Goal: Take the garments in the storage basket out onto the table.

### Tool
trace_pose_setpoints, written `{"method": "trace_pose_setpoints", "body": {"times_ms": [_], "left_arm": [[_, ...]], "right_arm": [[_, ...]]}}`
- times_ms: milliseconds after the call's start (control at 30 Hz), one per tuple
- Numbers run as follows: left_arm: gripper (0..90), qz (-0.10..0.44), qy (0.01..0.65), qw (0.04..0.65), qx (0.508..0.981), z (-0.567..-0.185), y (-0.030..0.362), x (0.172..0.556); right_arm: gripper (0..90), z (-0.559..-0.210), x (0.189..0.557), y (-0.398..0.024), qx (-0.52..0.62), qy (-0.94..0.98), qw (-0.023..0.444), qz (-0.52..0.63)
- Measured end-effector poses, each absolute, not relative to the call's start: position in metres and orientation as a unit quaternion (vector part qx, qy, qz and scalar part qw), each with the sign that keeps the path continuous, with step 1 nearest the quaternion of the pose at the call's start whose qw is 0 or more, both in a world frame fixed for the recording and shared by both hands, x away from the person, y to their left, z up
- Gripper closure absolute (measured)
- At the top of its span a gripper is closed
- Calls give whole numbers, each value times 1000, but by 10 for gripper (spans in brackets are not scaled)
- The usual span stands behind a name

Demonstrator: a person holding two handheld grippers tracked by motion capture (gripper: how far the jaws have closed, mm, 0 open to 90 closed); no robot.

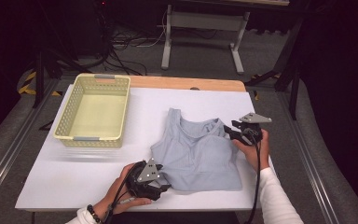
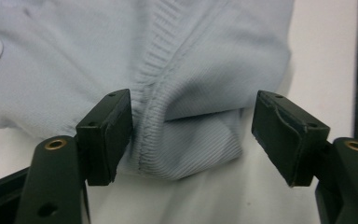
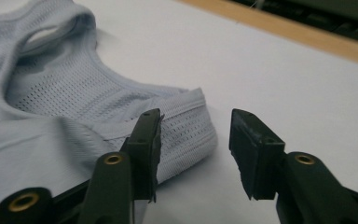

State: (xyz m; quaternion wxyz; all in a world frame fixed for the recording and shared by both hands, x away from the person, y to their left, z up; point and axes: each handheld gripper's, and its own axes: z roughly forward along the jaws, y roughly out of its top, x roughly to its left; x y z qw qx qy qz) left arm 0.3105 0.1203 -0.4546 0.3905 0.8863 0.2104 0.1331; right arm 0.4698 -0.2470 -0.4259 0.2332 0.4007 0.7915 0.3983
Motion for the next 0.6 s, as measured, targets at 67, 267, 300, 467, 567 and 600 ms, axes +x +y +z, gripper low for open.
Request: {"method": "trace_pose_setpoints", "body": {"times_ms": [67,267,300,467,567,600], "left_arm": [[317,131,213,381,890,-459,120,312],[431,133,215,374,892,-461,120,314],[473,132,215,373,893,-461,120,315],[695,131,215,373,893,-458,125,318],[810,129,216,378,891,-454,131,321],[822,131,217,380,890,-452,133,321]], "right_arm": [[511,-433,482,-245,403,802,213,386],[645,-445,499,-239,406,814,194,366],[681,-446,501,-239,407,814,192,366],[893,-443,505,-238,412,814,195,360],[900,-441,506,-235,406,818,209,350],[900,-440,506,-235,408,816,213,351]]}}
